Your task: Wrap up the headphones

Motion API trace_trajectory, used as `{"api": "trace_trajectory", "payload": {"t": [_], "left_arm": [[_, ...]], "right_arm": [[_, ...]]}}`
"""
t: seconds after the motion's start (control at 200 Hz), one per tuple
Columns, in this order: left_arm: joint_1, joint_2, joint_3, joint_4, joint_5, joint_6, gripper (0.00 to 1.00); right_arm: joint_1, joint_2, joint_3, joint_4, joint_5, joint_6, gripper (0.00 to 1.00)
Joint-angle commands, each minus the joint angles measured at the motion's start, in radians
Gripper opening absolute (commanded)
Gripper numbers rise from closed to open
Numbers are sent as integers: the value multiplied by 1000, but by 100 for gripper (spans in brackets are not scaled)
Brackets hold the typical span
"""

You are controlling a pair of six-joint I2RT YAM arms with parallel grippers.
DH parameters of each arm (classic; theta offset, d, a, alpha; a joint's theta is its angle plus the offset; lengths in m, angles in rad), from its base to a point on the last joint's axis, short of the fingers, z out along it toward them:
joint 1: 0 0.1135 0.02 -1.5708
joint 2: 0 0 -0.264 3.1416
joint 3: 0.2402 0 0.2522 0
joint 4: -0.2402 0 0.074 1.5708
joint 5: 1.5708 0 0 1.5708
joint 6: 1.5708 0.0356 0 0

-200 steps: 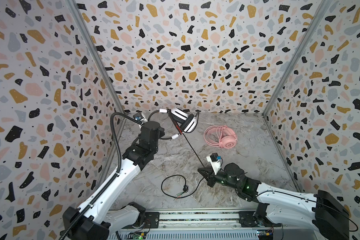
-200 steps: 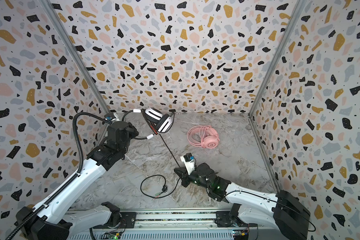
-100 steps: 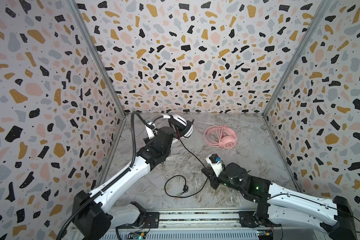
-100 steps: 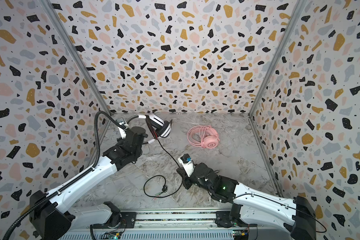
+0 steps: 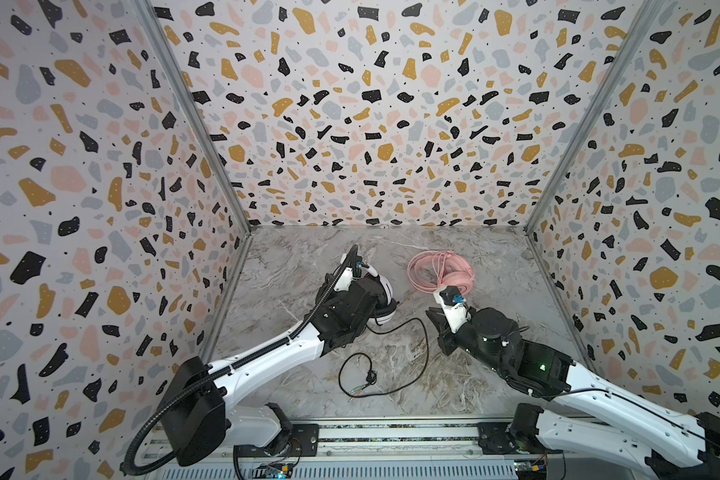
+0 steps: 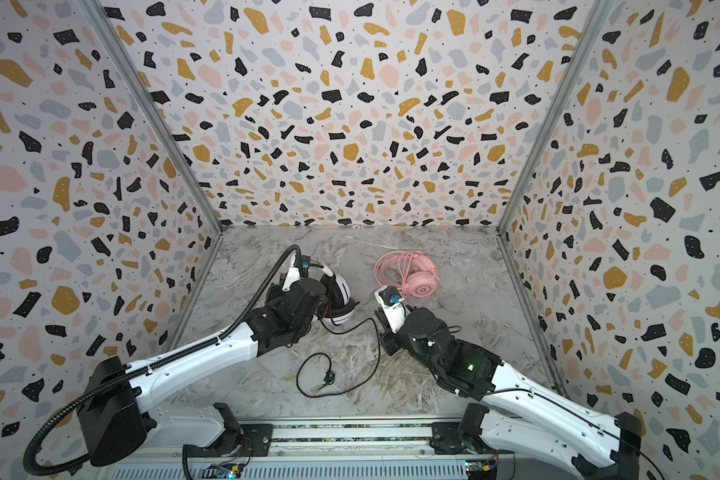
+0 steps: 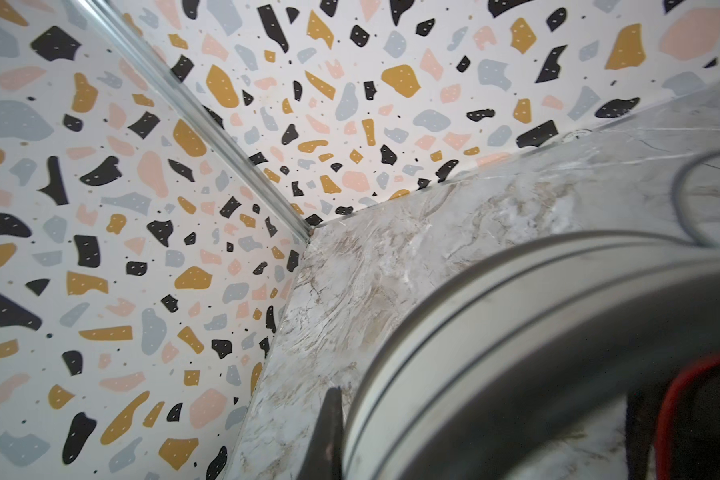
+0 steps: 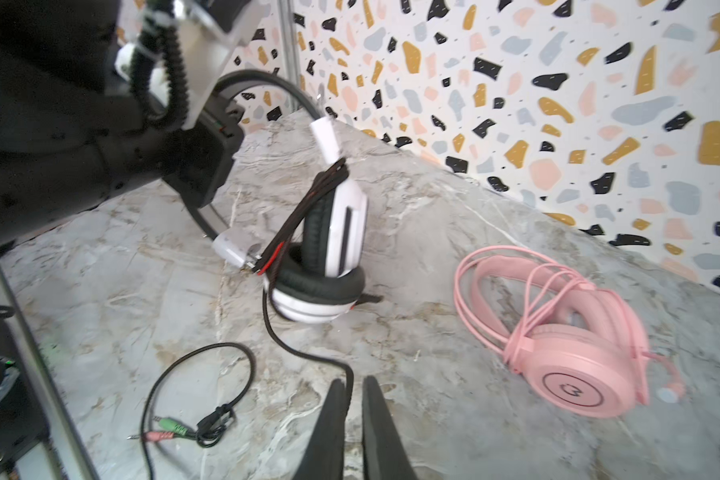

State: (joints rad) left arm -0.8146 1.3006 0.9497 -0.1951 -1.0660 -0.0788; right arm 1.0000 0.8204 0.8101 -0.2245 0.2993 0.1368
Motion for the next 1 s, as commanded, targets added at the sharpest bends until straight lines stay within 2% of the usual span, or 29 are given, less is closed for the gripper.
{"api": "trace_trajectory", "payload": {"t": [0.0, 0.12, 0.345, 0.551, 0.666, 0.731, 0.811, 0.996], "left_arm": [[-4, -75, 4, 75, 157, 72, 0], [-5, -125, -3, 67, 270, 102, 0], [-6, -205, 4, 105, 209, 94, 0], [-5, -289, 52, 144, 319, 77, 0], [-5, -306, 104, 130, 339, 71, 0], [-5, -310, 141, 120, 355, 72, 0], [-6, -317, 183, 109, 394, 72, 0], [-4, -313, 311, 72, 460, 87, 0]], "right_arm": [[-39, -47, 40, -36, 12, -34, 13], [-82, -64, 45, -47, -21, -34, 13], [-107, -37, -59, 34, -164, 32, 18], [-146, -31, -204, 123, -248, 120, 23], [-190, -29, -252, 147, -306, 139, 27], [-215, -34, -294, 183, -355, 144, 34], [-257, -38, -361, 254, -433, 156, 48], [-385, 44, -477, 443, -661, 170, 68]]}}
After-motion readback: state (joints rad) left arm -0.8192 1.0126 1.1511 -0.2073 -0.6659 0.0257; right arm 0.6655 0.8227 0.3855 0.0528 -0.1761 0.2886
